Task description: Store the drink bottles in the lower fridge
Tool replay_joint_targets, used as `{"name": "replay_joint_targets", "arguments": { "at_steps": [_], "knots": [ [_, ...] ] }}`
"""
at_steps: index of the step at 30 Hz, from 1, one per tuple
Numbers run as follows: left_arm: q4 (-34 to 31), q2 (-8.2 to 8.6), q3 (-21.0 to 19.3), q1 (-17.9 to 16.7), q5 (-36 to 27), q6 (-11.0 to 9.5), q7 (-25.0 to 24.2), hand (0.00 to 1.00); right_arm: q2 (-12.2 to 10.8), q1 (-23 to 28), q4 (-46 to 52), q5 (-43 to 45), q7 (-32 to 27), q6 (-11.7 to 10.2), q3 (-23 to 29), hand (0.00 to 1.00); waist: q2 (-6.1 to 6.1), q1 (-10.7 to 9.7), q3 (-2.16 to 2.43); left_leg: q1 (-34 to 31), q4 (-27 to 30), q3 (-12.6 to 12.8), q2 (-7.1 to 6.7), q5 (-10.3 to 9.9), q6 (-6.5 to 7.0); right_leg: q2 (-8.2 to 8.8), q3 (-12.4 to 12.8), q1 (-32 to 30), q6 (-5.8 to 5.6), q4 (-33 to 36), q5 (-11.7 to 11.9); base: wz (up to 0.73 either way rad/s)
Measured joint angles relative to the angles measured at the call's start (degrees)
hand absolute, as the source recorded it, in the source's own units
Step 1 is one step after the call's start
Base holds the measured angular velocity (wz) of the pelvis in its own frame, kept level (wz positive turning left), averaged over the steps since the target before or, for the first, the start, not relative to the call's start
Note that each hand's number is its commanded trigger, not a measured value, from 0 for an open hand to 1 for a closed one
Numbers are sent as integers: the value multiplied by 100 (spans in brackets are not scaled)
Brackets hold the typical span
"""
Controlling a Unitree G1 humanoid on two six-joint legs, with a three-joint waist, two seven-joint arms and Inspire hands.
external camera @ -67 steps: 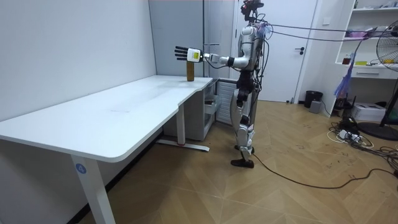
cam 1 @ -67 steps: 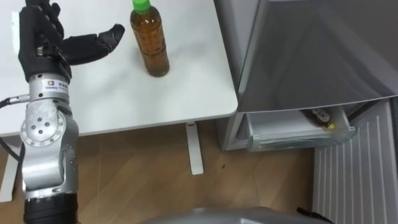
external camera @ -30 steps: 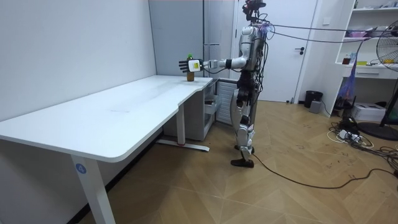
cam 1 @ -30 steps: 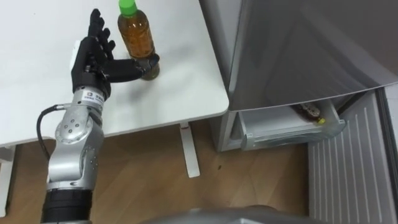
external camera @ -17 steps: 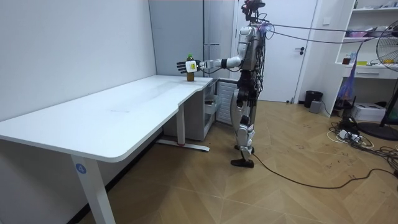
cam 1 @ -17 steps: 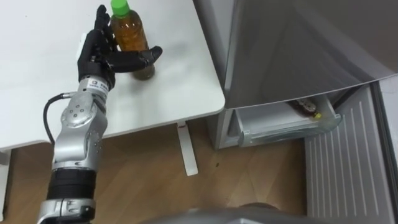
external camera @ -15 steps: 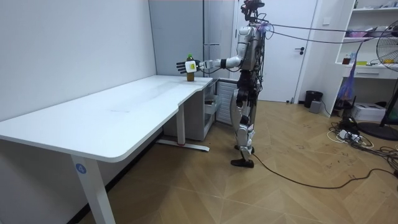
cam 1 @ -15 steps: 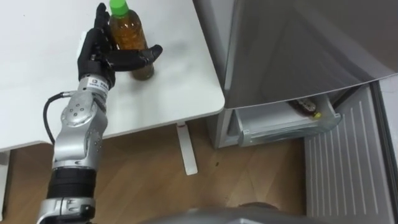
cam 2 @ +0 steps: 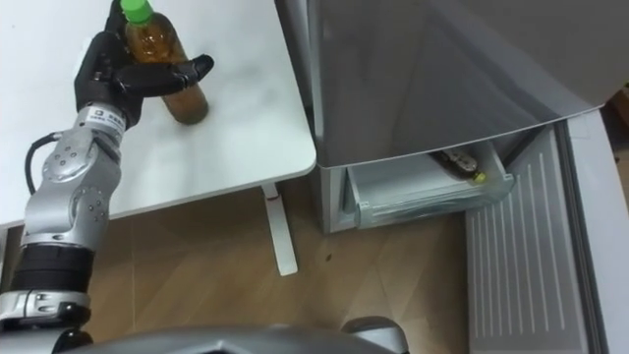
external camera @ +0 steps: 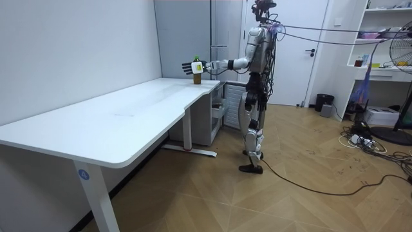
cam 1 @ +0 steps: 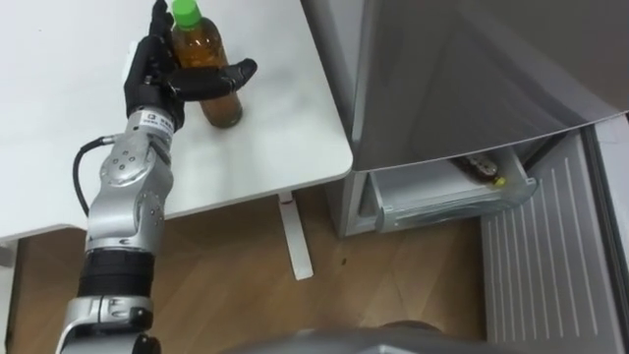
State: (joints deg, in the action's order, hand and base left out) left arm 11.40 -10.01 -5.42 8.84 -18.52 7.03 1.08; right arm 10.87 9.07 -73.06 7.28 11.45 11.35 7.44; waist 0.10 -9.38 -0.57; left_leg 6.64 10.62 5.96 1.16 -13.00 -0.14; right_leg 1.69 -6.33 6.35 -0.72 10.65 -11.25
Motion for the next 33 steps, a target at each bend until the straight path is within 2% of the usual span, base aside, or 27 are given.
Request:
{"name": "replay_joint_targets", "arguments": {
  "at_steps": [10, 17, 18, 19, 20, 27, 33],
  "knots": [
    [270, -13, -11, 101, -183, 11, -4, 0, -1, -11, -45, 9, 46, -2, 4, 0, 13, -59, -12, -1, 4, 5, -1, 0, 0, 2, 20, 14, 0, -7, 0, 0],
    [686, -25, -39, 387, -217, 10, -12, 0, -4, -2, -82, 13, 58, -2, 3, 0, -2, -177, -22, 9, 15, 21, -2, 0, 0, 6, 30, 27, -3, -8, -2, 1],
    [705, -25, -39, 411, -217, 10, -14, 50, -4, -1, -82, 13, 52, -3, 3, 0, -5, -194, -23, 11, 15, 26, -2, 0, 0, 6, 36, 26, -3, -8, -2, 0],
    [714, -25, -39, 417, -217, 10, -17, 89, -4, -1, -83, 14, 49, -2, 3, 0, -5, -203, -23, 12, 15, 29, -2, 0, 0, 6, 38, 26, -3, -8, -2, 0],
    [724, -25, -39, 419, -217, 10, -20, 100, -4, -2, -85, 14, 40, -3, 4, 0, -5, -221, -23, 16, 15, 37, -2, 0, 0, 6, 47, 26, -3, -8, -2, 0],
    [776, -26, -50, 424, -216, 10, -40, 100, -5, -24, -74, 14, -2, -3, 6, 0, -24, -261, -35, 83, 2, 152, 3, 0, 0, 0, 134, 49, -4, -6, -3, -5],
    [779, -26, -54, 424, -217, 17, -64, 100, -20, -35, -71, 17, -4, 3, 11, 0, -46, -269, -21, 93, 0, 193, 3, 0, 0, 1, 149, 45, -5, -4, -3, -1]
  ]
}}
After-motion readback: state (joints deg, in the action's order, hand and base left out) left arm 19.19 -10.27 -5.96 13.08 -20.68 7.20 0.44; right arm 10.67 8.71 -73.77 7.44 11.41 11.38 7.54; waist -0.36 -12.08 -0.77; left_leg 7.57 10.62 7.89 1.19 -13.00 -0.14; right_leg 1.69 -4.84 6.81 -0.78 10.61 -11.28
